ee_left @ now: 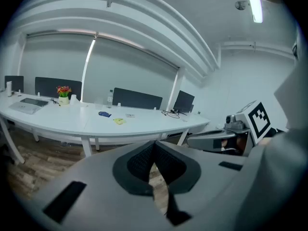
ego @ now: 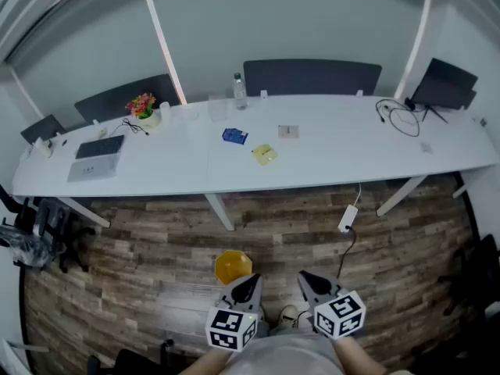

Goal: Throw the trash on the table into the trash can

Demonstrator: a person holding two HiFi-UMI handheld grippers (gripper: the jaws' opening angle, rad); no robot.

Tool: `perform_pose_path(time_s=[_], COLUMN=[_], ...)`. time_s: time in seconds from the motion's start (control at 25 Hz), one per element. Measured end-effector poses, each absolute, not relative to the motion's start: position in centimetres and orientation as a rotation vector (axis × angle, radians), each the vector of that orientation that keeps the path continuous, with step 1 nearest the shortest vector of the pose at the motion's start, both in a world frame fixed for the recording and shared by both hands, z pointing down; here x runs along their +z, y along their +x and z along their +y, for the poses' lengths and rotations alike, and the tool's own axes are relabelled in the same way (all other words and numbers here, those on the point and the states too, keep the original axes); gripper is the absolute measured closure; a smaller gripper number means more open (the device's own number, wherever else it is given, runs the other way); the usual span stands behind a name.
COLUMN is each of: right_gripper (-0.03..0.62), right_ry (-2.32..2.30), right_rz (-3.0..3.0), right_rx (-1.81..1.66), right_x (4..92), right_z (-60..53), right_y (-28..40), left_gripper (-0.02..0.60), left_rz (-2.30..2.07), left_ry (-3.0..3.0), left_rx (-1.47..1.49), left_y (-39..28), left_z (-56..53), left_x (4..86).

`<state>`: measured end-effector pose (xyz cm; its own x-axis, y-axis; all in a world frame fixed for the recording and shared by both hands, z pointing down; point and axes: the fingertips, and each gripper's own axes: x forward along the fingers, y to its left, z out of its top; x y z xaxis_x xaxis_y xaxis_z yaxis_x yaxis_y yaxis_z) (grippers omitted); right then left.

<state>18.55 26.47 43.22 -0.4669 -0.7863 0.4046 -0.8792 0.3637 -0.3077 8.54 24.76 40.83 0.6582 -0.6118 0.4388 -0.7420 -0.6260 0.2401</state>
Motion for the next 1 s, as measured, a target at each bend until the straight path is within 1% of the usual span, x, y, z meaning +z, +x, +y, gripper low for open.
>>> perform_pose_path(time_s=[0.48, 0.72, 1.0], right_gripper=[0.562, 0.562, 0.562], right_ry=[1.607, 1.657, 1.679], right_rz=[-2.439, -2.428, -2.39], right_rx=[0.742, 0.663, 0.681], right_x=[42.6, 41.2, 42.2], right_z=[24.2, 22.2, 21.2], right_y=[17.5, 15.5, 15.0], left_gripper=[0.58, 0.58, 0.58], left_rz=[-1.028, -0.992, -0.97], left_ry=[2.495, 2.533, 2.543], left_rx=[0.434, 0.443, 0.44], left_y=[6.9, 5.4, 4.9], left_z=[22.5, 20.6, 18.9], left_x=[40.8, 40.5, 40.7])
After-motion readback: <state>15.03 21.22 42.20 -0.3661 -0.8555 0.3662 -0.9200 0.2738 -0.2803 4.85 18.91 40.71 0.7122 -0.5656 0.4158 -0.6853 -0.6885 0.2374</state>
